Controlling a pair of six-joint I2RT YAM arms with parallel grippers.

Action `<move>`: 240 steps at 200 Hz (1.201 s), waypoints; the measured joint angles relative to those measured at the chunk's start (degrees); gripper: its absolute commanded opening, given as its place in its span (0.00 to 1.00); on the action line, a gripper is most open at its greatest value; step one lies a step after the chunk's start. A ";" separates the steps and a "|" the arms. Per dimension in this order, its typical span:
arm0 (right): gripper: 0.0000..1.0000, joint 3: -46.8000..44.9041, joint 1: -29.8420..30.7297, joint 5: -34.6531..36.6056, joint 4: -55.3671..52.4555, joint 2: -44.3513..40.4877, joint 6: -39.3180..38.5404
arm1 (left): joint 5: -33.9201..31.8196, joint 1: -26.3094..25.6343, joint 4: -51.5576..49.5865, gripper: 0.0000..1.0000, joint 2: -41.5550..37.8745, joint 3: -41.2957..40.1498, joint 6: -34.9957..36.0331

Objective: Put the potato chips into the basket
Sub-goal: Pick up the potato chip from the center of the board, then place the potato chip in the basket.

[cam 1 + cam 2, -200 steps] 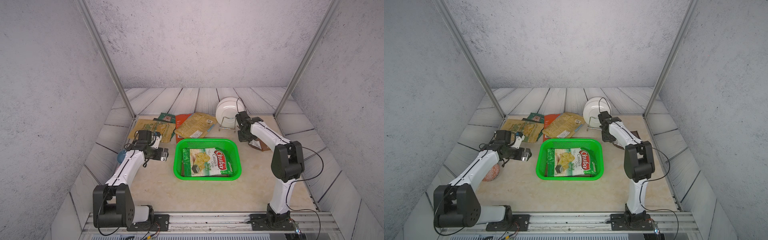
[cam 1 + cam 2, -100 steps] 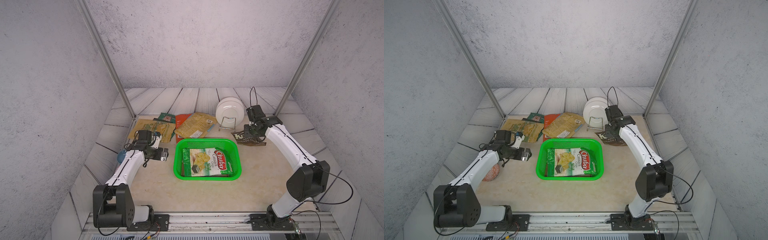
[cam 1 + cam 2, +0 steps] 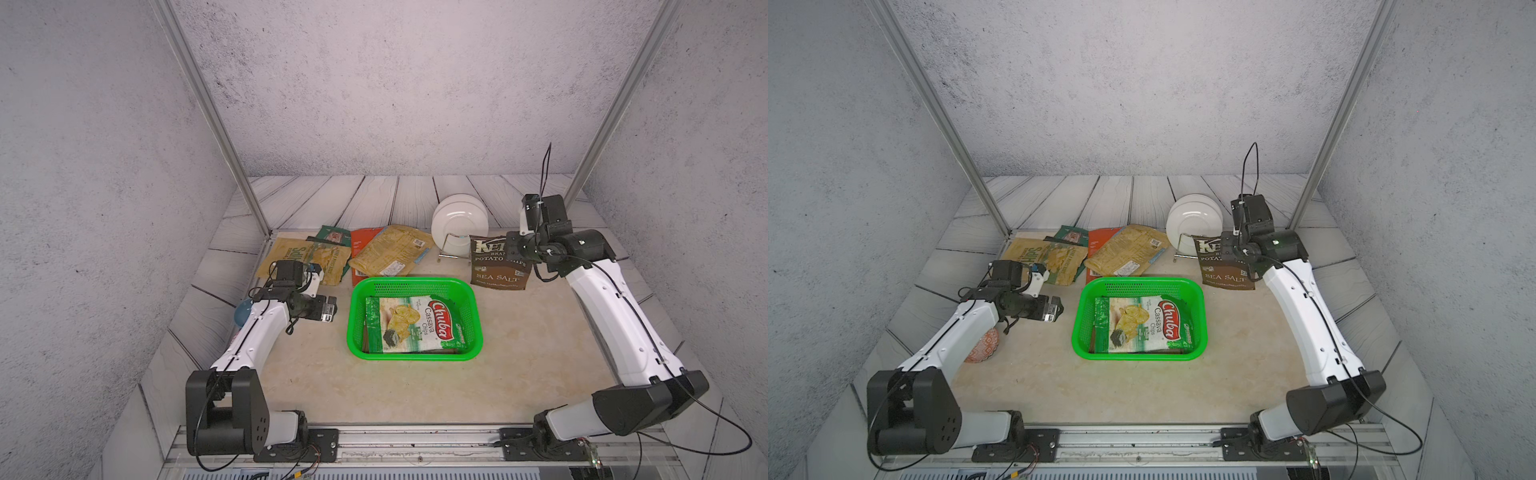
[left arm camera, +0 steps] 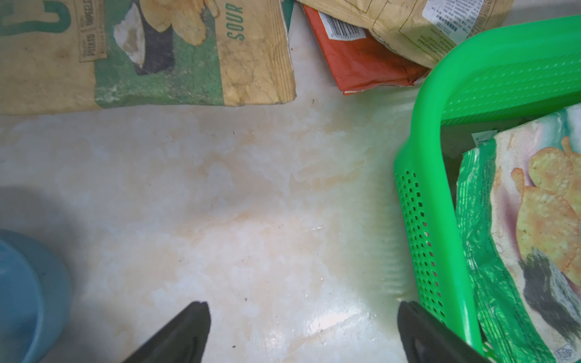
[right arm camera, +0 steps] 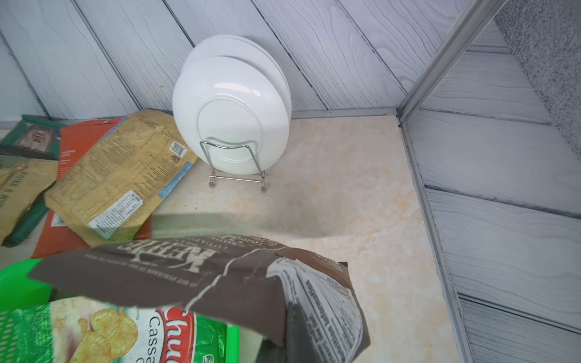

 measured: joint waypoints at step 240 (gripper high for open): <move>0.00 -6.32 0.00 -61.11 9.20 -7.15 -7.63 | 0.72 0.00 -0.20 1.00 0.74 0.00 0.00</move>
